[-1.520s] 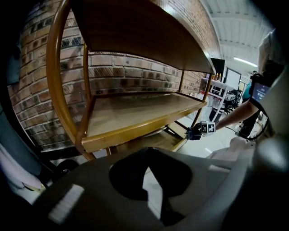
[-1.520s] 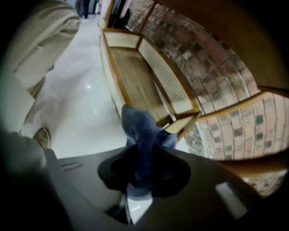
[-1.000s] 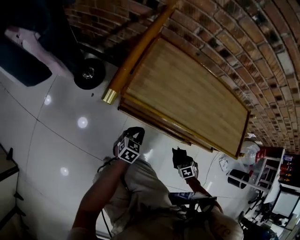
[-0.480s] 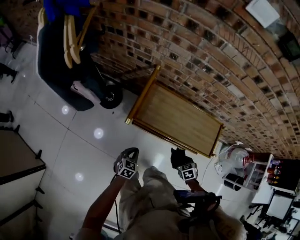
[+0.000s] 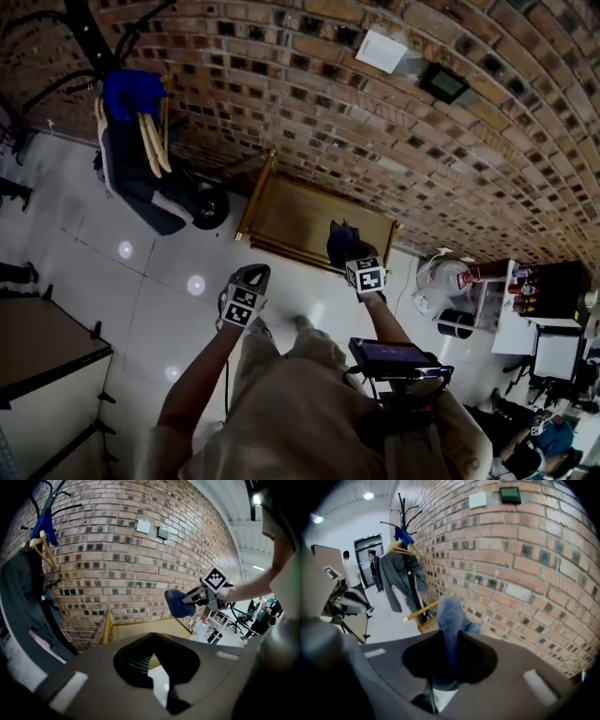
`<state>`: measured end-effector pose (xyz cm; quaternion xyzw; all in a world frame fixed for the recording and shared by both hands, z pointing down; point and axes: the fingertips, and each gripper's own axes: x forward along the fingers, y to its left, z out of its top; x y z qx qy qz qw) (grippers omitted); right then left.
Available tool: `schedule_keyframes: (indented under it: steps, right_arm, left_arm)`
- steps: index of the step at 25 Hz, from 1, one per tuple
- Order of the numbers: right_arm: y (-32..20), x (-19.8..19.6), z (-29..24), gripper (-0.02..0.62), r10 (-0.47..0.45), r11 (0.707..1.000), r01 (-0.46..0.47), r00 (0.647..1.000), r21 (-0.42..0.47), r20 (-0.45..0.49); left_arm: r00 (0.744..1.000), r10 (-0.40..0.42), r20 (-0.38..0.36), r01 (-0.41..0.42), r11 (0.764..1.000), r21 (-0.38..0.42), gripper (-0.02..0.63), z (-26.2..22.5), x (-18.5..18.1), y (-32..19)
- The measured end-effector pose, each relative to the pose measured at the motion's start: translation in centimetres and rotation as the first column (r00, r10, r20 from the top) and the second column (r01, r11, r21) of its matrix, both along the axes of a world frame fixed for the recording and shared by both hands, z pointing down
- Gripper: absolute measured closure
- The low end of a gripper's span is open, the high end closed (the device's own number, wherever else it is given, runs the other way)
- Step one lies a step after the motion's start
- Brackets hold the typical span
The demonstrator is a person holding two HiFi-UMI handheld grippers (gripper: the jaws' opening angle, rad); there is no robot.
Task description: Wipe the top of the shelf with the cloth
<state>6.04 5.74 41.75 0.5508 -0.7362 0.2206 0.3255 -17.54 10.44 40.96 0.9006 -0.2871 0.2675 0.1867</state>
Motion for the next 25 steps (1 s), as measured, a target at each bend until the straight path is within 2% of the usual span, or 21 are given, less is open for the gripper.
schedule_keyframes:
  steps: [2, 4, 7, 13, 20, 25]
  right_arm:
    - [-1.9, -1.4, -3.9, 0.522, 0.013, 0.999, -0.014, 1.0, 0.048, 0.004]
    - [-3.2, -3.9, -7.5, 0.522, -0.017, 0.997, 0.016, 1.0, 0.075, 0.008]
    - [-3.7, -6.8, -12.4, 0.522, -0.052, 0.991, 0.051, 0.999, 0.124, 0.005]
    - [-2.7, -7.9, -19.7, 0.522, -0.019, 0.973, 0.013, 0.999, 0.232, 0.027]
    - [-0.6, -8.2, -23.4, 0.522, 0.005, 0.962, -0.011, 1.0, 0.275, 0.021]
    - [-0.6, -6.2, -23.6, 0.522, 0.004, 0.966, -0.002, 1.0, 0.257, -0.008]
  left_arm:
    - [0.999, 0.021, -0.031, -0.019, 0.999, 0.036, 0.601, -3.0, -0.8, -1.4]
    - [0.998, 0.034, -0.055, -0.03, 0.997, 0.075, 0.601, -5.1, -2.0, -2.6]
    - [0.994, 0.083, -0.077, -0.075, 0.993, 0.095, 0.601, -7.3, -2.6, -3.3]
    - [0.982, 0.114, -0.15, -0.101, 0.991, 0.093, 0.601, -11.0, -1.2, -5.6]
    - [0.967, 0.096, -0.234, -0.072, 0.991, 0.11, 0.601, -17.2, 0.1, -9.1]
    - [0.968, 0.079, -0.239, -0.054, 0.993, 0.107, 0.601, -18.4, 2.2, -10.6]
